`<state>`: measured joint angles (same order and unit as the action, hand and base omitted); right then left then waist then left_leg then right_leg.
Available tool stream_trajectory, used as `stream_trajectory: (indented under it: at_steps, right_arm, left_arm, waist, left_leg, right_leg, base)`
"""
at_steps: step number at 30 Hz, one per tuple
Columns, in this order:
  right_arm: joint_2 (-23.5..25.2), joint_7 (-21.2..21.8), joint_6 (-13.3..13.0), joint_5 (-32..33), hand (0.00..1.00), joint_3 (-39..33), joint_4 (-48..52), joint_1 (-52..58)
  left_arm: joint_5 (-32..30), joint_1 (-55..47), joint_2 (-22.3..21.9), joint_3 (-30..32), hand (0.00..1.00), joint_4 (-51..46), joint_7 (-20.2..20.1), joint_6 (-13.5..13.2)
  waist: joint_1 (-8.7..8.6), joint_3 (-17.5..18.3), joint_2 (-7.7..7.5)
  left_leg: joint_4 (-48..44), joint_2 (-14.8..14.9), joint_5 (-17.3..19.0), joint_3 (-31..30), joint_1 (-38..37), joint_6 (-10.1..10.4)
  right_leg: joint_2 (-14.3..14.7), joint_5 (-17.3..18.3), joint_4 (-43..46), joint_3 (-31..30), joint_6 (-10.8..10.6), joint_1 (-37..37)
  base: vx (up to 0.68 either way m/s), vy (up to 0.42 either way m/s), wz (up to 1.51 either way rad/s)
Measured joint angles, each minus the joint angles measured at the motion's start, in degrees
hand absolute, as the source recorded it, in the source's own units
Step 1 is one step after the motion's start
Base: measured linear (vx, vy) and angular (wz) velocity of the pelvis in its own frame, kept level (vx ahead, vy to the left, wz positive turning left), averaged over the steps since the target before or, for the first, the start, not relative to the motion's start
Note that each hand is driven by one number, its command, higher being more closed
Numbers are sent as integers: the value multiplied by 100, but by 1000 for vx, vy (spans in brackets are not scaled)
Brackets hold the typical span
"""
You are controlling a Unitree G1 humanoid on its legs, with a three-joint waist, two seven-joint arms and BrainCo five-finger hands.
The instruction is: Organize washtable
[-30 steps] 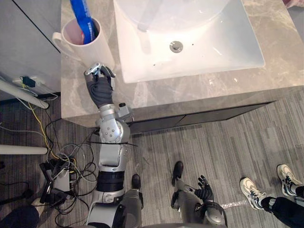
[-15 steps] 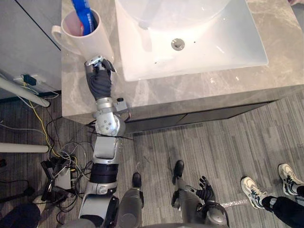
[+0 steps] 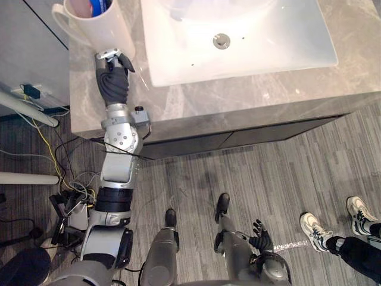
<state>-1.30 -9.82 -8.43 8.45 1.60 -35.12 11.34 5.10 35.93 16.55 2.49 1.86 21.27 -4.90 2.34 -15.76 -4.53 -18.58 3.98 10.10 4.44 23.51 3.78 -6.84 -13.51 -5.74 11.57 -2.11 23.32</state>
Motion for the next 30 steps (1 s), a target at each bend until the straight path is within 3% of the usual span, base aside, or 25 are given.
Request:
stream_trajectory:
  at_steps: [8, 9, 10, 12, 13, 17, 20, 22, 23, 24, 25, 30]
  right_arm:
    - [-41, 4, -11, 50, 0, 8, 35, -8]
    - [-43, 4, -11, 54, 0, 14, 55, -11]
    - [-66, 4, -10, 55, 0, 22, 56, -53]
    - [-92, 8, -15, 56, 0, 44, 71, -95]
    - [-101, 9, -5, 58, 0, 53, 50, -102]
    - [-143, 11, -9, 64, 0, 51, 57, -77]
    - [-140, 17, 0, 116, 0, 54, 65, -4]
    - [-157, 22, 7, 121, 0, 60, 53, -45]
    - [-133, 34, -1, 121, 0, 55, 98, -47]
    - [-117, 52, 0, 122, 0, 59, 92, -30]
    - [-125, 94, -1, 123, 0, 73, 79, -25]
    - [-133, 123, 13, 244, 0, 127, 45, 26]
  left_arm:
    - [110, 410, 406, -248, 100, 229, -143, 2]
    - [203, 494, 447, -248, 100, 296, -188, 2]
    - [284, 555, 494, -241, 100, 331, -237, -1]
    - [393, 802, 664, -364, 100, 425, -269, -9]
    - [468, 959, 771, -422, 100, 524, -333, -3]
    - [685, 1240, 1114, -424, 100, 868, -391, 7]
    - [1096, 1694, 1279, -441, 100, 1550, -512, 71]
    - [1280, 1790, 1384, -431, 100, 1636, -514, 63]
    - [1358, 1954, 1449, -452, 100, 1770, -543, 64]
    - [1427, 2079, 1446, -469, 100, 1861, -583, 66]
    - [1533, 2237, 1495, -463, 100, 1995, -605, 69]
    - [1746, 2354, 1746, -466, 100, 2255, -668, 73]
  waist:
    - [9, -139, -48]
    - [15, -176, -58]
    - [45, -213, 13]
    - [68, -277, 7]
    - [118, -312, -62]
    - [177, -313, -81]
    - [169, -312, -93]
    - [196, -318, -31]
    - [140, -344, -19]
    - [99, -342, -100]
    - [149, -335, -168]
    - [169, -334, -179]
  left_leg:
    - [-170, 24, -11, 4, 204, 38]
    - [-148, 39, -22, 11, 207, 52]
    - [-30, 221, -110, 36, 216, 2]
    - [81, 320, -186, 24, 270, 43]
    - [41, 297, -236, 17, 294, 131]
    - [163, 349, -402, 16, 378, 274]
    - [275, 369, -472, 23, 380, 311]
    - [591, 552, -645, 46, 335, 230]
    - [774, 616, -843, 25, 307, 271]
    - [798, 585, -908, -2, 288, 324]
    - [868, 595, -971, -31, 288, 413]
    - [1230, 589, -1262, 20, 159, 477]
  right_leg:
    - [-11, -26, -22, 97, 22, 117]
    - [-4, 84, -25, 106, -80, 117]
    - [79, 420, 10, 230, -271, 124]
    - [40, 387, 779, 373, 112, 280]
    - [80, 369, 645, 373, 84, 198]
    - [197, 154, 218, 351, 149, 193]
    - [226, 161, 53, 422, 57, 181]
    - [321, 413, 89, 519, -231, 235]
    - [266, 335, 694, 568, 176, 256]
    - [245, 522, 706, 514, 207, 201]
    - [331, 454, 567, 532, 203, 186]
    - [390, 211, 220, 567, 220, 139]
  base:
    - [-49, 47, -1]
    - [-68, 17, -13]
    - [-66, -24, -20]
    - [39, -46, -1]
    - [83, -35, 12]
    - [-25, -67, -6]
    - [-80, -30, -7]
    - [-69, -40, -14]
    - [26, -34, 13]
    - [110, -23, 27]
    - [69, -63, 5]
    - [2, -38, -14]
